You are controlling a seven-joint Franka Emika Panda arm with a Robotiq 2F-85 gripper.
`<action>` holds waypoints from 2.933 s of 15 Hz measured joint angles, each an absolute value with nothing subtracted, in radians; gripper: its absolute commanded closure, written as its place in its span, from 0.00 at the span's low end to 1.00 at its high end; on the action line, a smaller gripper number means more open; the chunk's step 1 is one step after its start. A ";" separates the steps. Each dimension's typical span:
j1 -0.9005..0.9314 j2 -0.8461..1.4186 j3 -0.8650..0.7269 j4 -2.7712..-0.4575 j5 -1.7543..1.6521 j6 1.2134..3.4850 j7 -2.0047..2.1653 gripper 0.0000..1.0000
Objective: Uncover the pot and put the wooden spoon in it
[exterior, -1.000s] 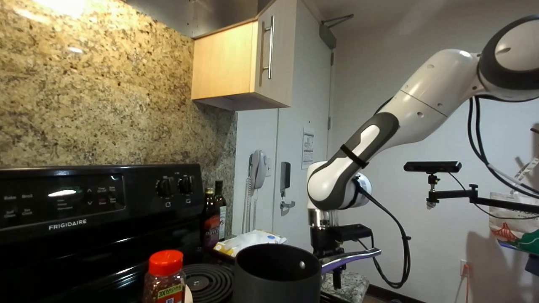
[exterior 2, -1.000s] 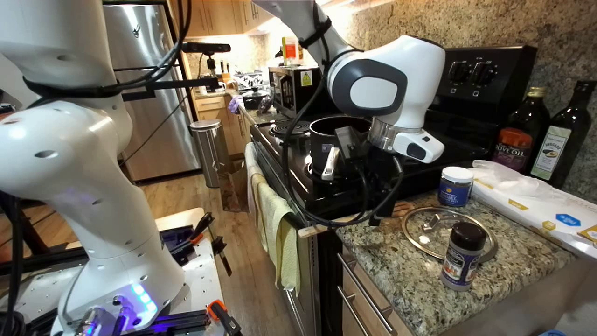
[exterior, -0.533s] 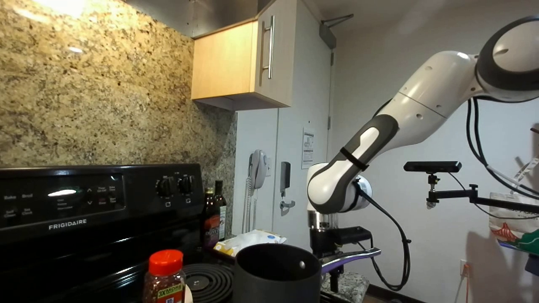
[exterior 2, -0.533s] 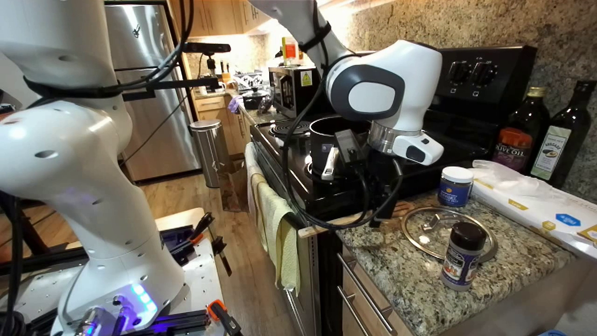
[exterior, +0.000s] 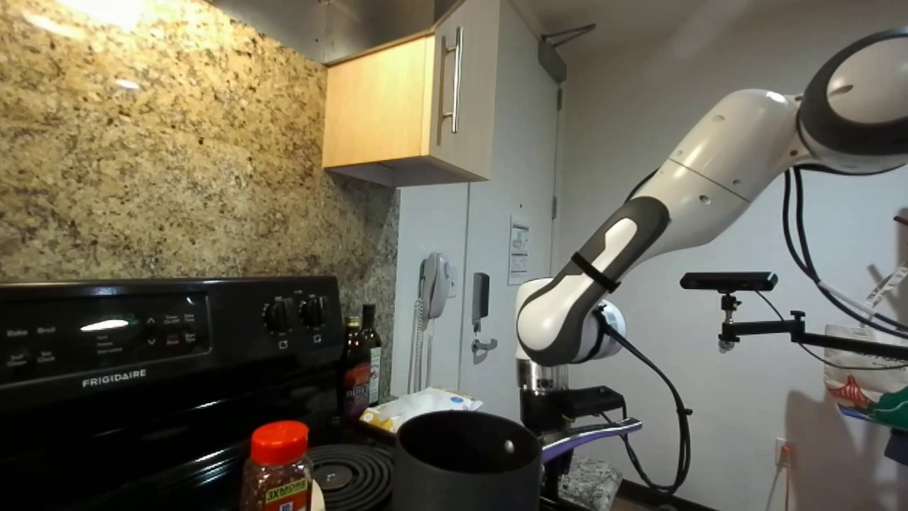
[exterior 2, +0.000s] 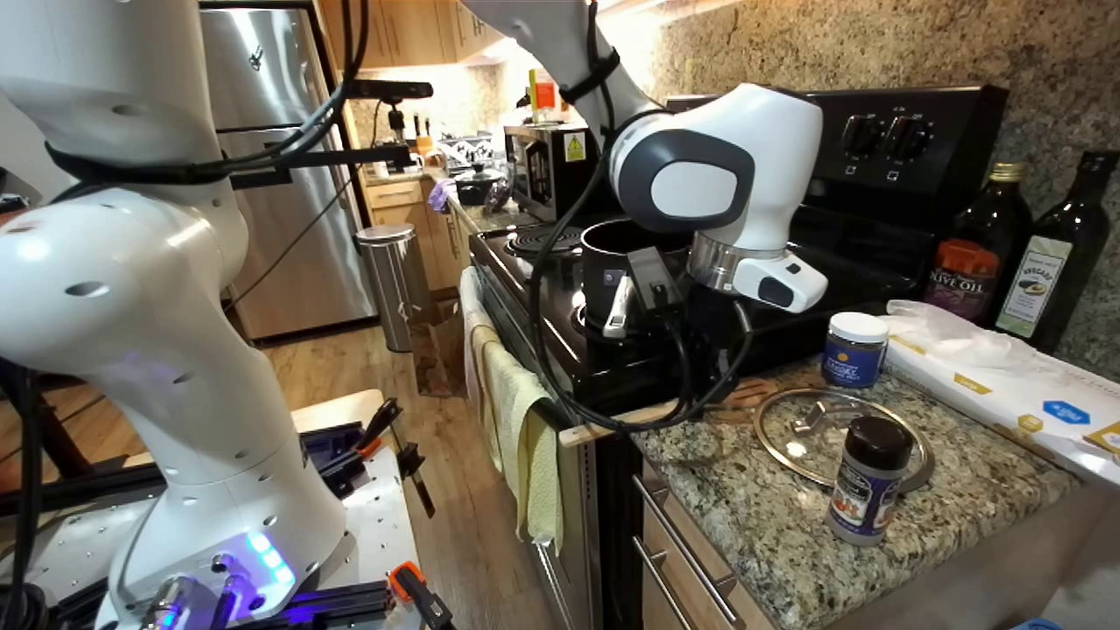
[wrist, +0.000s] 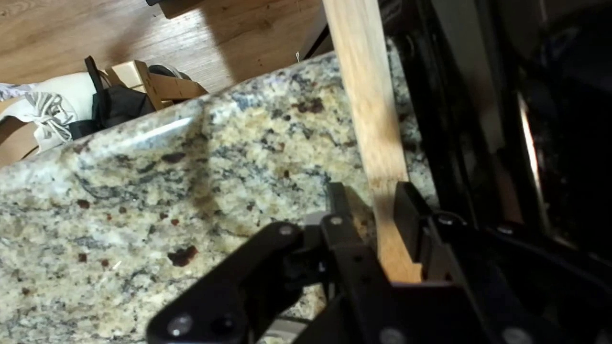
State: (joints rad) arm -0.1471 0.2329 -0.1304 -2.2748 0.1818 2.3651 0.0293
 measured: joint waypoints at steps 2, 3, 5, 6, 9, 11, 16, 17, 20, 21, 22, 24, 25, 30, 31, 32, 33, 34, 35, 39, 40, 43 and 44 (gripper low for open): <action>-0.147 0.231 -0.127 -2.275 0.182 2.365 0.029 1.00; -0.147 0.231 -0.126 -2.275 0.183 2.365 0.029 1.00; -0.149 0.231 -0.126 -2.275 0.183 2.365 0.029 1.00; -0.152 0.231 -0.127 -2.275 0.184 2.365 0.029 1.00; -0.160 0.231 -0.143 -2.276 0.188 2.365 0.029 1.00; -0.171 0.231 -0.157 -2.277 0.188 2.365 0.029 1.00; -0.195 0.231 -0.184 -2.279 0.188 2.365 0.029 0.62; -0.196 0.230 -0.186 -2.279 0.188 2.365 0.029 0.55; -0.195 0.228 -0.187 -2.279 0.188 2.365 0.029 0.36; -0.195 0.226 -0.187 -2.279 0.188 2.365 0.029 0.31; -0.195 0.223 -0.187 -2.279 0.188 2.365 0.029 0.23; -0.195 0.216 -0.187 -2.279 0.173 2.365 0.029 0.10; -0.195 0.213 -0.188 -2.280 0.152 2.365 0.029 0.04; -0.184 0.209 -0.189 -2.291 0.016 2.363 0.029 0.00; -0.178 0.209 -0.188 -2.294 -0.005 2.362 0.027 0.00; -0.174 0.209 -0.185 -2.298 -0.022 2.362 0.023 0.00; -0.167 0.209 -0.183 -2.302 -0.036 2.362 0.018 0.00; -0.162 0.208 -0.179 -2.307 -0.050 2.362 0.005 0.00; -0.159 0.208 -0.174 -2.312 -0.058 2.362 -0.008 0.00; -0.153 0.202 -0.167 -2.335 -0.070 2.364 -0.071 0.26; -0.153 0.201 -0.167 -2.338 -0.071 2.364 -0.089 0.33; -0.153 0.201 -0.166 -2.342 -0.073 2.365 -0.140 0.53; -0.153 0.201 -0.165 -2.342 -0.073 2.365 -0.153 0.61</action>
State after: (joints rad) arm -0.1531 0.2008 -0.1654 -2.3422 -0.0734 2.3655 -0.1527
